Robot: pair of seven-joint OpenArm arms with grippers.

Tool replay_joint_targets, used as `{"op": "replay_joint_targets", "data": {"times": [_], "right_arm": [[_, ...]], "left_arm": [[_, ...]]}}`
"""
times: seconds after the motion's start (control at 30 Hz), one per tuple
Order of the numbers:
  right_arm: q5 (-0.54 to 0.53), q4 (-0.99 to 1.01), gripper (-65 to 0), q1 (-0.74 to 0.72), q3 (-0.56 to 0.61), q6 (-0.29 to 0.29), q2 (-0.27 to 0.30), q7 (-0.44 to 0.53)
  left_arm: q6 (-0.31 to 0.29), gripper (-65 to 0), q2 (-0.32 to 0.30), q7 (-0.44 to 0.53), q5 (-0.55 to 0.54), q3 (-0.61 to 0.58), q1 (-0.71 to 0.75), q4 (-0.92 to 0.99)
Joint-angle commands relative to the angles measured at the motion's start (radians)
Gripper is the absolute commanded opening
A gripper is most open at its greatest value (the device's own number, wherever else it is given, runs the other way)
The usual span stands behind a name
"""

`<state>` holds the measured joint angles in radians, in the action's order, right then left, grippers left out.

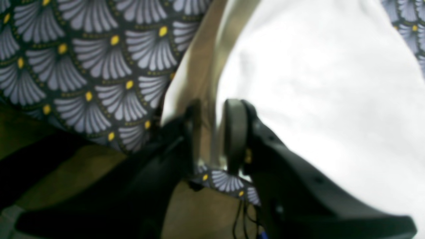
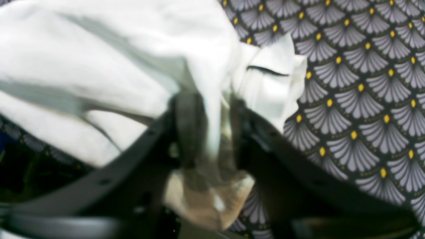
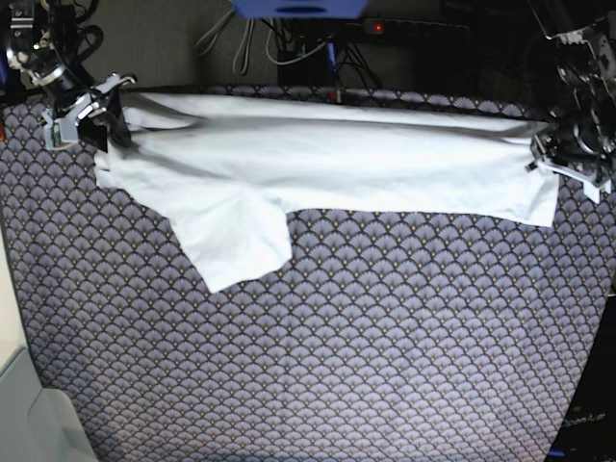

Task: Fold the T-shirt properly
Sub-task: 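Hold the folded hem over the collar edge with both grippers, then move the right gripper to the hanging sleeve and grasp it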

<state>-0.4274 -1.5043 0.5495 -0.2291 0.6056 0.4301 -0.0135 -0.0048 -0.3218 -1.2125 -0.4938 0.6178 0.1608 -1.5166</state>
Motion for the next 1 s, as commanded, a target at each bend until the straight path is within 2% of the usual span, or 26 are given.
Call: {"op": "replay_joint_targets", "data": {"times": [0.0,0.1,0.17,0.27,0.57,0.73,0.87,0.97], "right_arm": [[-0.018,-0.012,-40.6,0.008,-0.011,-0.005,0.017,0.022],[-0.018,-0.012,-32.5,0.011,-0.013,-0.005,0.016,0.022],[-0.018,-0.012,-29.8,0.011,-0.014,-0.005,0.016,0.020],[-0.018,-0.012,-29.0,0.019,-0.020,-0.005,0.019,0.022],[-0.020,-0.012,-28.8,0.019,-0.203,-0.005,0.017,0.019],[-0.020,-0.017,-25.1,0.001,-0.214,-0.005,0.065,0.019],[-0.020,-0.022,-22.7,-0.042,-0.201,-0.005,0.068,0.017],[-0.018,-0.034,-22.3,-0.128,-0.077,0.001,0.083,0.016]], "left_arm": [[-0.002,-50.8,-0.017,0.000,-0.006,-0.006,-0.007,-0.019],[-0.002,-50.8,-0.017,0.000,-0.006,-0.014,-0.007,-0.015],[-0.002,-50.7,-0.017,0.000,-0.006,-0.014,-0.016,-0.011],[-0.002,-50.7,-0.017,-0.008,0.002,-0.014,-0.030,-0.011],[-0.002,-50.7,-0.036,-0.010,-0.006,-0.014,-0.033,-0.011],[-0.002,-49.8,-0.036,-0.010,-0.006,-0.014,-0.033,-0.011],[-0.002,-35.0,-0.036,-0.010,-0.006,-0.014,-0.025,-0.011],[-0.002,-23.0,-0.036,-0.008,-0.006,-0.014,-0.023,-0.011]]}}
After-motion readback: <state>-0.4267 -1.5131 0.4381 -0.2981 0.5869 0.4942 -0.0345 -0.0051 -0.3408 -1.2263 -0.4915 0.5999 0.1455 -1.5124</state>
